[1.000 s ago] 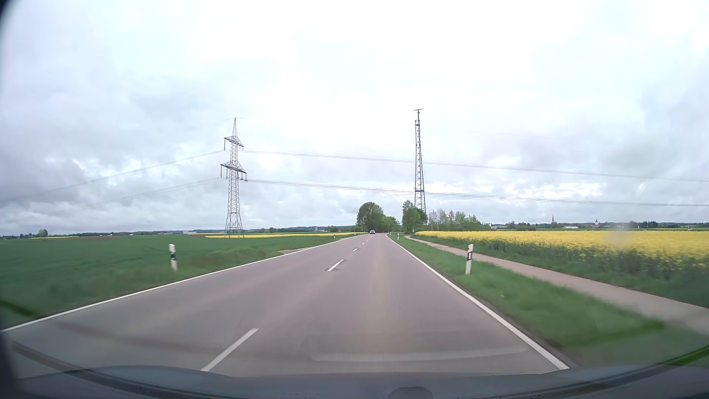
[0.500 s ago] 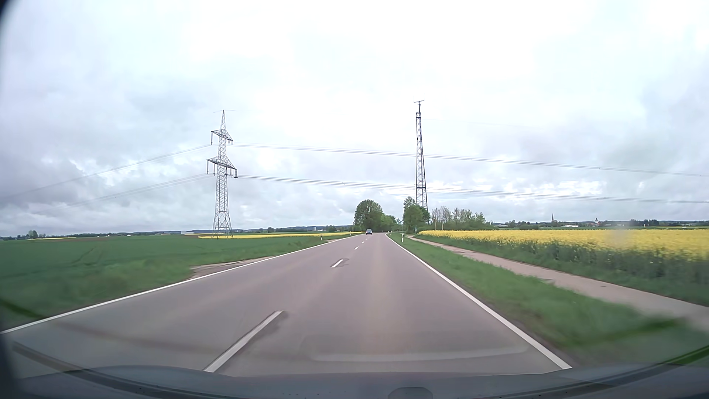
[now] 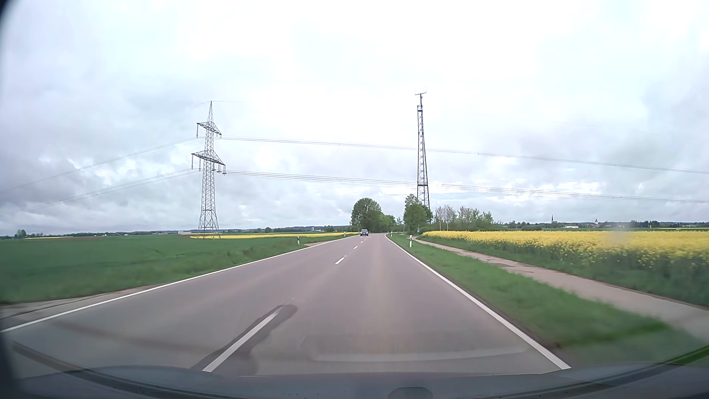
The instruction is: Follow the waypoints while adhering to traffic rules and regulations
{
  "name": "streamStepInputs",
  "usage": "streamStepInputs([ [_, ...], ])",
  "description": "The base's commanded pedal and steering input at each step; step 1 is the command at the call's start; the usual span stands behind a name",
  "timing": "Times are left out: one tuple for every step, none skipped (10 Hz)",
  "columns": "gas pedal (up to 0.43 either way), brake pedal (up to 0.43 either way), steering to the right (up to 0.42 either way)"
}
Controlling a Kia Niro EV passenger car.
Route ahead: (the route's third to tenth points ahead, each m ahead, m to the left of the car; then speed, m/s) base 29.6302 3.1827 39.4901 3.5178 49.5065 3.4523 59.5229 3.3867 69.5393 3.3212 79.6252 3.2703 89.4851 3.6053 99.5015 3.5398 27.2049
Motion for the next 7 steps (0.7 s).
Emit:
streamStepInputs([
  [0.248, 0.0, 0.0],
  [0.248, 0.0, 0.0],
  [0.248, 0.0, 0.0],
  [0.248, 0.0, 0.0],
  [0.248, 0.0, 0.0],
  [0.248, 0.0, 0.0],
  [0.248, 0.0, 0.0],
])
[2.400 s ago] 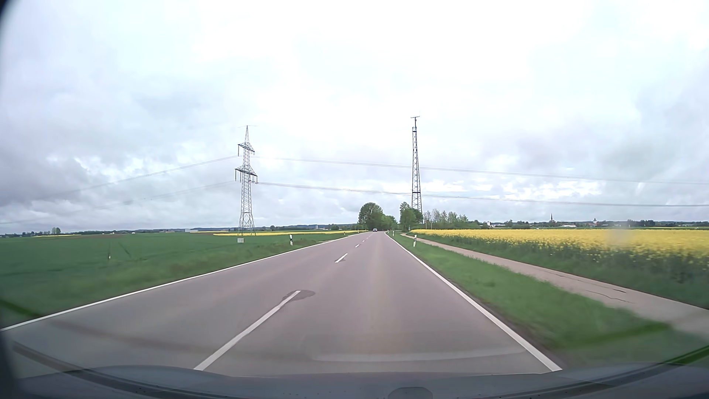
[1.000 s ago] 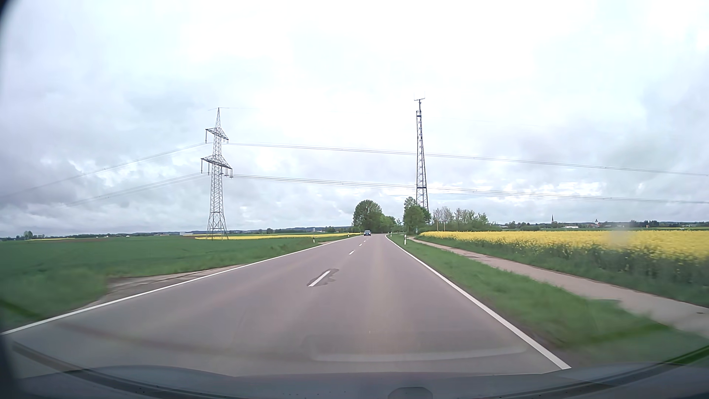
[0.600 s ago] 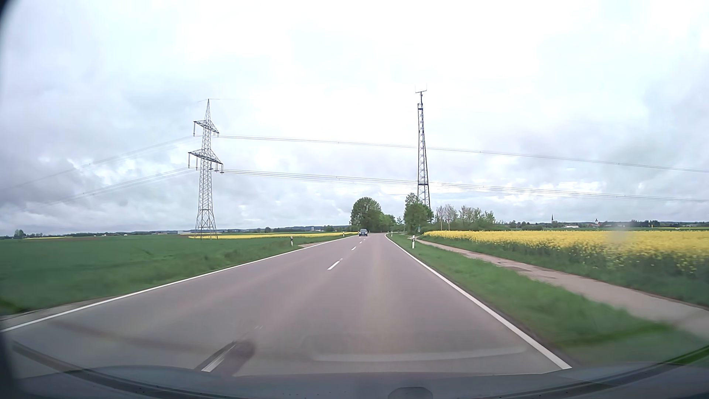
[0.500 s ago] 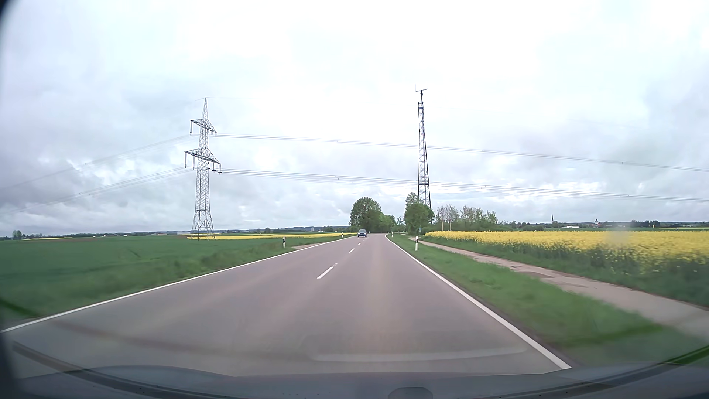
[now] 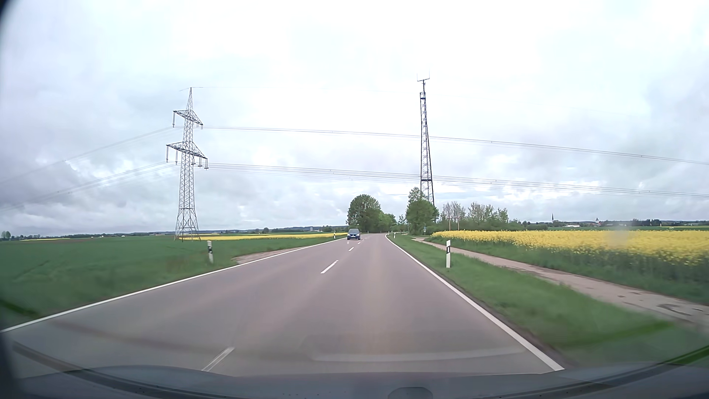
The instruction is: Follow the waypoints while adhering to traffic rules and regulations
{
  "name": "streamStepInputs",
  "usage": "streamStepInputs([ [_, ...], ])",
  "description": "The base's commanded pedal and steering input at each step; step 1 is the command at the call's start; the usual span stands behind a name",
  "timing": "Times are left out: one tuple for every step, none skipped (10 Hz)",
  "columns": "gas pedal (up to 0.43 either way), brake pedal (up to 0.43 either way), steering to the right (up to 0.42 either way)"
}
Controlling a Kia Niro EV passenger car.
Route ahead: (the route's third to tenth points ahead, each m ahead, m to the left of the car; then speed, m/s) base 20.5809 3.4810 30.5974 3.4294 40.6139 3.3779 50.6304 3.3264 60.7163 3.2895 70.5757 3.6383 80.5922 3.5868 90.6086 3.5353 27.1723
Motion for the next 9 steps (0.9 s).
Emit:
streamStepInputs([
  [0.248, 0.0, 0.0],
  [0.248, 0.0, 0.0],
  [0.248, 0.0, 0.0],
  [0.248, 0.0, 0.0],
  [0.248, 0.0, 0.0],
  [0.248, 0.0, -0.001],
  [0.248, 0.0, -0.001],
  [0.248, 0.0, -0.001],
  [0.24, 0.0, -0.001],
])
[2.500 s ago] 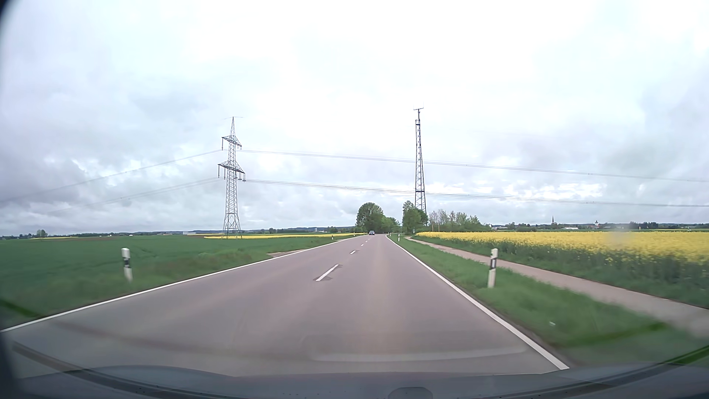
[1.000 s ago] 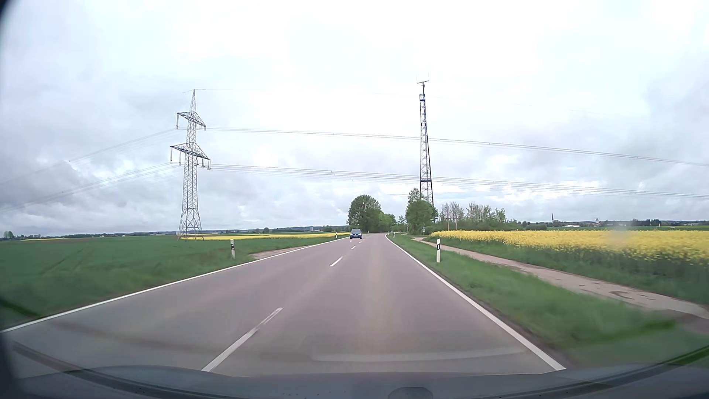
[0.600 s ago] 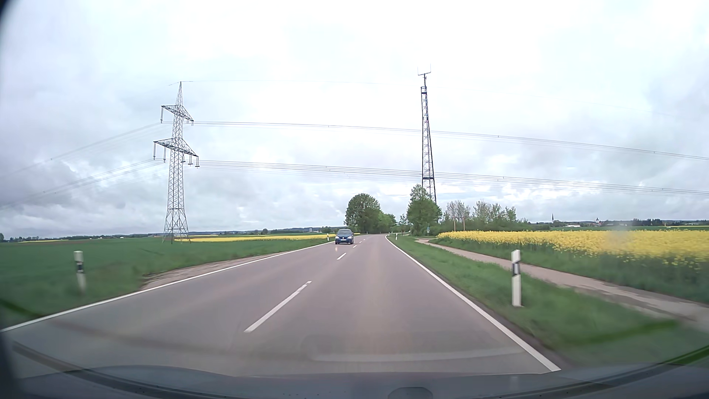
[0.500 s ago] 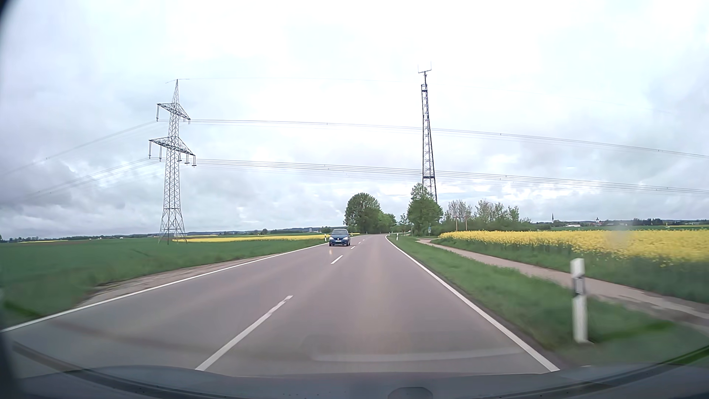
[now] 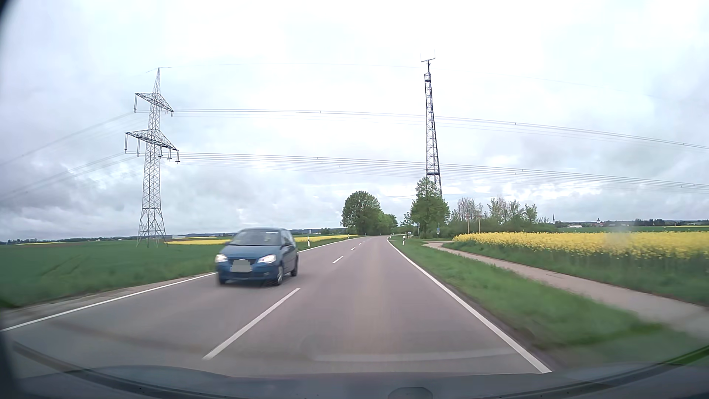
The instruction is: Follow the waypoints while adhering to traffic rules and regulations
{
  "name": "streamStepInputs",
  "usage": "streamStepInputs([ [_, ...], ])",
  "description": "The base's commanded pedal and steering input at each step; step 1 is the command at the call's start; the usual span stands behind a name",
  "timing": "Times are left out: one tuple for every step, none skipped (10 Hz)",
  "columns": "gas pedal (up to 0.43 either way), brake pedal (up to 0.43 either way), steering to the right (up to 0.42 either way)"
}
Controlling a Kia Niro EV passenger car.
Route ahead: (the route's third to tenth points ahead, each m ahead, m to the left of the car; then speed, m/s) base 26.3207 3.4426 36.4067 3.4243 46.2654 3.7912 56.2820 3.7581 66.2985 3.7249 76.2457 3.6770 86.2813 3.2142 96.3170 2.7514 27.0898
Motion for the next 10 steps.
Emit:
streamStepInputs([
  [0.24, 0.0, -0.002],
  [0.24, 0.0, -0.002],
  [0.24, 0.0, -0.001],
  [0.24, 0.0, -0.001],
  [0.24, 0.0, -0.001],
  [0.228, 0.0, -0.001],
  [0.228, 0.0, 0.0],
  [0.228, 0.0, 0.0],
  [0.228, 0.0, 0.001],
  [0.228, 0.0, 0.001],
])
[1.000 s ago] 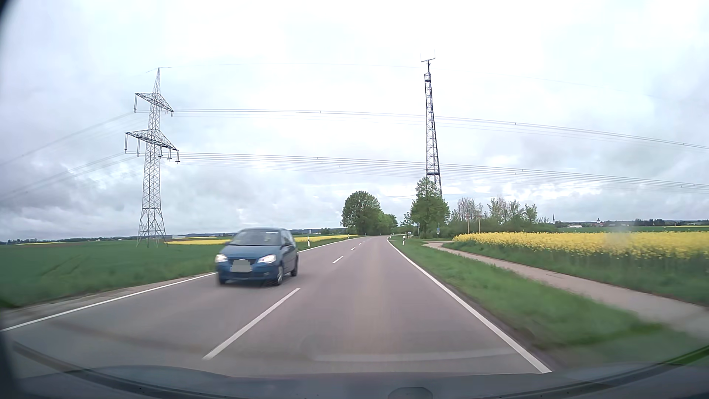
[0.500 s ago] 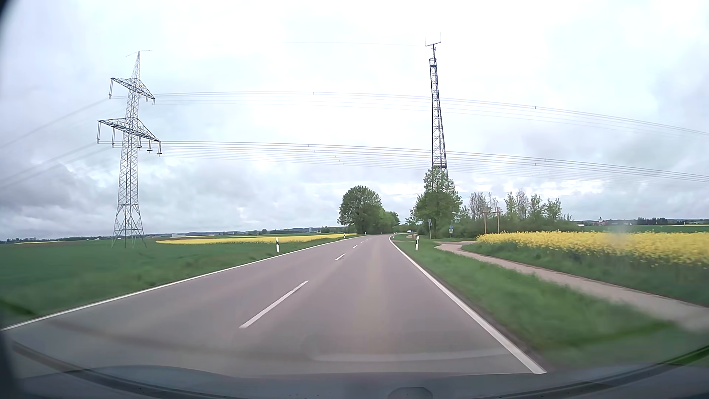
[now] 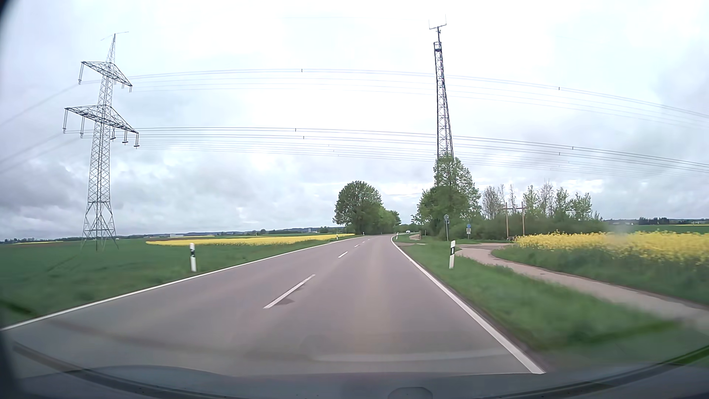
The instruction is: Follow the waypoints while adhering to traffic rules and regulations
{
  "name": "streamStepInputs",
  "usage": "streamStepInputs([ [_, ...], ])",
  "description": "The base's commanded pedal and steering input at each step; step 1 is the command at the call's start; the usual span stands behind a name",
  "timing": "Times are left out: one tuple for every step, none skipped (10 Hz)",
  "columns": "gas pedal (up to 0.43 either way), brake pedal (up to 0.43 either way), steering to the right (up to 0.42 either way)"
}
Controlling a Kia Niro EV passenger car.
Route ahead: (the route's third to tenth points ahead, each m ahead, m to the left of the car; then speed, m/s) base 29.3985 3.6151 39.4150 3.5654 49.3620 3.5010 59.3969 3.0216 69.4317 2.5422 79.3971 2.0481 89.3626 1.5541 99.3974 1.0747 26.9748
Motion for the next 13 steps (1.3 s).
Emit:
streamStepInputs([
  [0.22, 0.0, 0.001],
  [0.22, 0.0, 0.001],
  [0.22, 0.0, 0.001],
  [0.22, 0.0, 0.002],
  [0.22, 0.0, 0.001],
  [0.22, 0.0, 0.002],
  [0.22, 0.0, 0.002],
  [0.22, 0.0, 0.002],
  [0.22, 0.0, 0.002],
  [0.22, 0.0, 0.002],
  [0.22, 0.0, 0.002],
  [0.22, 0.0, 0.002],
  [0.22, 0.0, 0.002],
])
